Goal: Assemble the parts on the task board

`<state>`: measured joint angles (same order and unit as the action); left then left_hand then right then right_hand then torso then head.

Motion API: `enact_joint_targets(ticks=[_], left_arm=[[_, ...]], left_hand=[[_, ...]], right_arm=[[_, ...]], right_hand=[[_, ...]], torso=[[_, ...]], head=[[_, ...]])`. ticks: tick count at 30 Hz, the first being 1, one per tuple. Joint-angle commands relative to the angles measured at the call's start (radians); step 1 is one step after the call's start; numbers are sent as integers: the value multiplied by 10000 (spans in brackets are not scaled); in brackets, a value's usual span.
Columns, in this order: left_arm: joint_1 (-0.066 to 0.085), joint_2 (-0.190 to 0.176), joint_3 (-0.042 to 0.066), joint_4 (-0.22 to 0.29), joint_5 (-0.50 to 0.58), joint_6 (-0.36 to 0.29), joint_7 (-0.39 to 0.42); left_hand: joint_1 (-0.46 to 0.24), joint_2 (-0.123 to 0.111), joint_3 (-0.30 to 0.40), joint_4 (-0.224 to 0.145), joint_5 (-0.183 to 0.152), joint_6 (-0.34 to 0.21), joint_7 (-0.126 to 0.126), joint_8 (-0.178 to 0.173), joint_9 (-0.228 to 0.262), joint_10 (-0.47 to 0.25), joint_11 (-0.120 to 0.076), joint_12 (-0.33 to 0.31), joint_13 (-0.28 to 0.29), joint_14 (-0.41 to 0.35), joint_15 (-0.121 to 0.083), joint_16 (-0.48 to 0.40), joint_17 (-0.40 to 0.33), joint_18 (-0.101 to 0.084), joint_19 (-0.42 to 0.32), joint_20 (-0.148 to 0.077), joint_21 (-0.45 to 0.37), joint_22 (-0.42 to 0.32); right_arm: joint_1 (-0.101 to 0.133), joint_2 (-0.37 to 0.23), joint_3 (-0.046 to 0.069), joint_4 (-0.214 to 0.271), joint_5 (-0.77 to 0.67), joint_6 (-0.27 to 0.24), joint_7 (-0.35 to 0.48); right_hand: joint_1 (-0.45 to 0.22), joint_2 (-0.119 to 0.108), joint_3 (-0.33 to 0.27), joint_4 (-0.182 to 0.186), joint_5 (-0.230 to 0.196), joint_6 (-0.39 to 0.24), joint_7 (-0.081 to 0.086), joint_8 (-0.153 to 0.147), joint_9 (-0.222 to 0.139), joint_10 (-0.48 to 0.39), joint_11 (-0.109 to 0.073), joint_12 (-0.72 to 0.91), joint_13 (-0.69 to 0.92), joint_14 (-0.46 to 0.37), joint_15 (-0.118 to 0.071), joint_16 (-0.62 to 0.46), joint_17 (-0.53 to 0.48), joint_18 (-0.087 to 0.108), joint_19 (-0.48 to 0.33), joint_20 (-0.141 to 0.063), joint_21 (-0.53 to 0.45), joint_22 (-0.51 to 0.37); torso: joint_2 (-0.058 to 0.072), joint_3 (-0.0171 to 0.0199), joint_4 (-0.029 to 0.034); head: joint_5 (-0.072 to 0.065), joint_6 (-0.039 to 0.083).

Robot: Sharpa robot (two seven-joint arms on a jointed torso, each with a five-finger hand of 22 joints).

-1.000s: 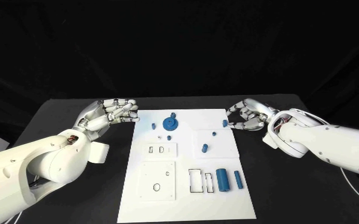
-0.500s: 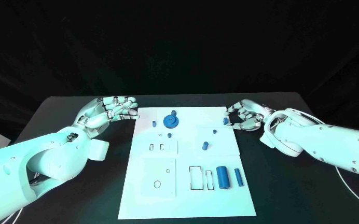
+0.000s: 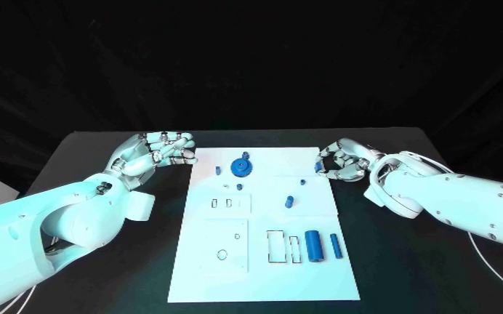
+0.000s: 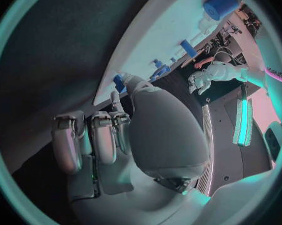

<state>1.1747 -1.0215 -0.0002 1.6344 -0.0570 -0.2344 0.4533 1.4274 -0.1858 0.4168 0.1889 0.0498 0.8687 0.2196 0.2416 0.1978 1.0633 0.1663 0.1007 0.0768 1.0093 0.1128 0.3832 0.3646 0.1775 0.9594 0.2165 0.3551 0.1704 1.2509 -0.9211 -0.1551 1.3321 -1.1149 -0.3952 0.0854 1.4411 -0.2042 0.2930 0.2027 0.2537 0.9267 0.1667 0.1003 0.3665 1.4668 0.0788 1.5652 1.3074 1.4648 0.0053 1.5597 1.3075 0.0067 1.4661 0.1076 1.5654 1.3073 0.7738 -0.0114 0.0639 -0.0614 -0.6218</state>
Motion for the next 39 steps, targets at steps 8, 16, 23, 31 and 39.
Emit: enact_joint_targets(ticks=[8,16,23,31,39], left_arm=[[4,5,7,15,-37,154,53],[4,8,7,5,-38,165,39],[4,9,7,-4,-39,175,24],[4,14,7,-15,-39,180,18],[3,40,7,-69,-39,174,14]], left_hand=[[-35,63,14,-70,12,-66,-9,-44,9,-62,-25,-26,14,-42,-1,30,8,27,-92,3,58,9],[-35,63,14,-70,12,-66,-9,-44,9,-62,-25,-26,14,-42,-1,30,8,27,-92,3,58,9],[-39,74,27,-78,12,-70,-6,-45,14,-62,-24,-23,15,-51,-1,45,27,27,-99,3,69,15],[-40,81,33,-80,12,-68,-5,-45,16,-61,-24,-21,16,-55,-1,50,33,28,-101,3,73,18],[-38,85,37,-85,12,-68,-5,-44,18,-61,-24,-20,16,-58,-1,54,38,28,-103,3,77,20]], right_arm=[[-111,213,-9,-180,-145,126,-57],[-134,272,-10,-207,-153,44,-47],[-137,284,-10,-178,-55,-491,59],[-137,261,-8,-63,166,-1350,-20],[64,150,2,535,362,-1563,-625]], right_hand=[[17,150,181,2,-93,225,-26,97,16,1040,11,56,2634,991,-15,28,2324,-67,1047,19,54,2635],[17,274,477,-26,-226,595,-130,231,51,1040,-76,56,2634,994,-98,32,2340,-67,1047,-52,54,2635],[20,526,975,-149,-724,1082,-368,510,173,1040,-289,56,2634,1010,-271,49,2407,-67,1047,-208,54,2635],[48,622,1247,-295,-744,1212,-450,649,251,1040,-368,56,2634,1016,-333,55,2432,-67,1047,-271,54,2635],[49,639,1432,-430,-772,1112,-427,641,264,1040,-360,56,2634,1016,-329,55,2432,-67,1047,-285,54,2635]], torso=[[4,7,12],[-2,0,5],[-8,3,-1],[-22,-2,-1],[-52,-16,-28]], head=[[13,24],[13,-19],[-1,-31],[-4,-13],[9,13]])
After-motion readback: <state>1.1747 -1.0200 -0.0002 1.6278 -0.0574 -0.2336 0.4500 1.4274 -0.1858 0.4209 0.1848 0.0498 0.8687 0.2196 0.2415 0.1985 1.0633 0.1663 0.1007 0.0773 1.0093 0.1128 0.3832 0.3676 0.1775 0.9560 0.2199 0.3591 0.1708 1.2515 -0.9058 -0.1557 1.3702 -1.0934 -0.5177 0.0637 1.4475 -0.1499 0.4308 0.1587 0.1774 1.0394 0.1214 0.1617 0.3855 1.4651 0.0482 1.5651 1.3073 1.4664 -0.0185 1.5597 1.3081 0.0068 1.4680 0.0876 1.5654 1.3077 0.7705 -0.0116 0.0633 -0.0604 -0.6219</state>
